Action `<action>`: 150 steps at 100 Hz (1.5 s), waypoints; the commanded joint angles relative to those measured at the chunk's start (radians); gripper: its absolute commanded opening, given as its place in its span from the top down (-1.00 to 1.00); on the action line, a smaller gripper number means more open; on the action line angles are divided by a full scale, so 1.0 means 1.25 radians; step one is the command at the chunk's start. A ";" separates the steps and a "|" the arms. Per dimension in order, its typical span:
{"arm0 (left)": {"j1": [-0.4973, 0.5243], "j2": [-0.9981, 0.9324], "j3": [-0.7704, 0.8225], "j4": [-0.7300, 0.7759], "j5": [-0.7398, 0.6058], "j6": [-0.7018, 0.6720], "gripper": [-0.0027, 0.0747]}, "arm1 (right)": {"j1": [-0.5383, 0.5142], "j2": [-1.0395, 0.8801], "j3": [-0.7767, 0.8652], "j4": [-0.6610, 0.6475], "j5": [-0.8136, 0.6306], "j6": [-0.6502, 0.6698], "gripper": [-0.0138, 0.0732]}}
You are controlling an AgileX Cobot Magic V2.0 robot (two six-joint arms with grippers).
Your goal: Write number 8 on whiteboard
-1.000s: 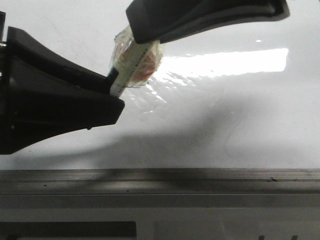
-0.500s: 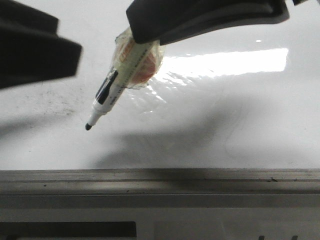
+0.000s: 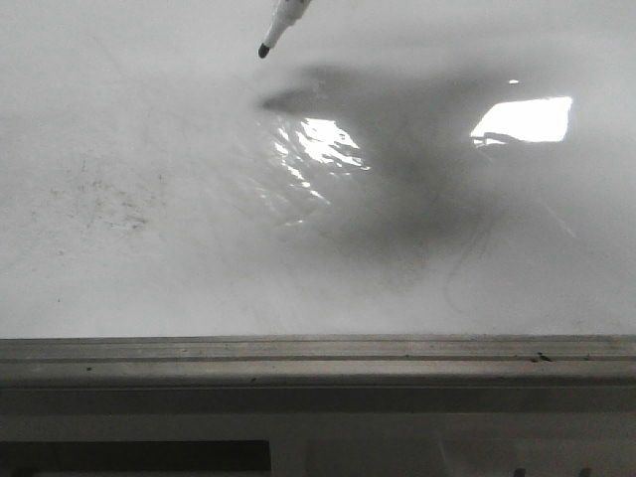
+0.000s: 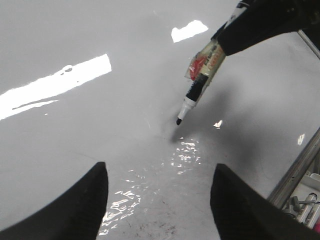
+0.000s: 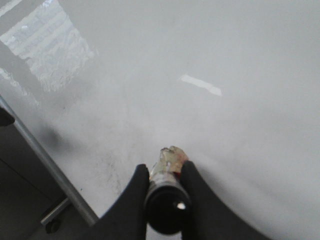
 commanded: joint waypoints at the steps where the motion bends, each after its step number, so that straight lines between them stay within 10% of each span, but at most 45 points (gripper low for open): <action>1: 0.002 0.002 -0.024 -0.011 -0.054 -0.010 -0.15 | -0.009 0.028 -0.048 -0.013 -0.028 -0.008 0.83; 62: 0.002 0.002 -0.024 -0.017 -0.052 -0.012 -0.15 | -0.023 0.054 -0.051 -0.119 0.171 0.000 0.83; 150: 0.002 0.007 -0.024 -0.017 -0.051 -0.012 -0.15 | -0.038 0.072 -0.092 -0.070 -0.003 0.006 0.83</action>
